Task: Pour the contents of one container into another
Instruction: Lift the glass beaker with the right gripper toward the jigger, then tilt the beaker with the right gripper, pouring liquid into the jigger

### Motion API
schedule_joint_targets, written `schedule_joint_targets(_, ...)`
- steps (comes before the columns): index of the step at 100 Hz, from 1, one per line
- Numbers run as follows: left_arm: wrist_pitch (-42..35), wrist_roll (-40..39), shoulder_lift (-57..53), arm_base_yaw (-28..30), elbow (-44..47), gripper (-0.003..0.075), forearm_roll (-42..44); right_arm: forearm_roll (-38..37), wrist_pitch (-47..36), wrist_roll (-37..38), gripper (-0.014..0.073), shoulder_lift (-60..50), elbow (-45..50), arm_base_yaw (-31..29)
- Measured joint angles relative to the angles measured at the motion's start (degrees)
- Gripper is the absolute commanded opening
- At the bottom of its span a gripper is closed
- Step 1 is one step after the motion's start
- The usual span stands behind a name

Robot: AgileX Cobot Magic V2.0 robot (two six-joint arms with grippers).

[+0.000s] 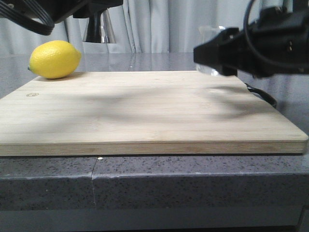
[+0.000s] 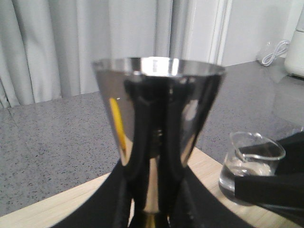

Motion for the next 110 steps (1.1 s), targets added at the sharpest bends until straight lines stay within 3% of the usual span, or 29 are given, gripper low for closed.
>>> schedule_joint_targets(41,2.0,-2.5,0.0,0.0,0.0,-0.0019,1.6,-11.6,17.0,-0.2,0.0277,-3.3,-16.7,0.0)
schedule_joint_targets(80,2.1,-4.4,1.7,0.0,0.0,-0.002,5.1,-20.8,25.6,-0.4,0.0277,-3.3,-26.0,4.2)
schedule_joint_targets(110,2.0,-4.6,2.1,0.0,0.0,-0.002,5.3,-29.0,26.8,-0.5,0.0277,-3.3,-29.4,7.3)
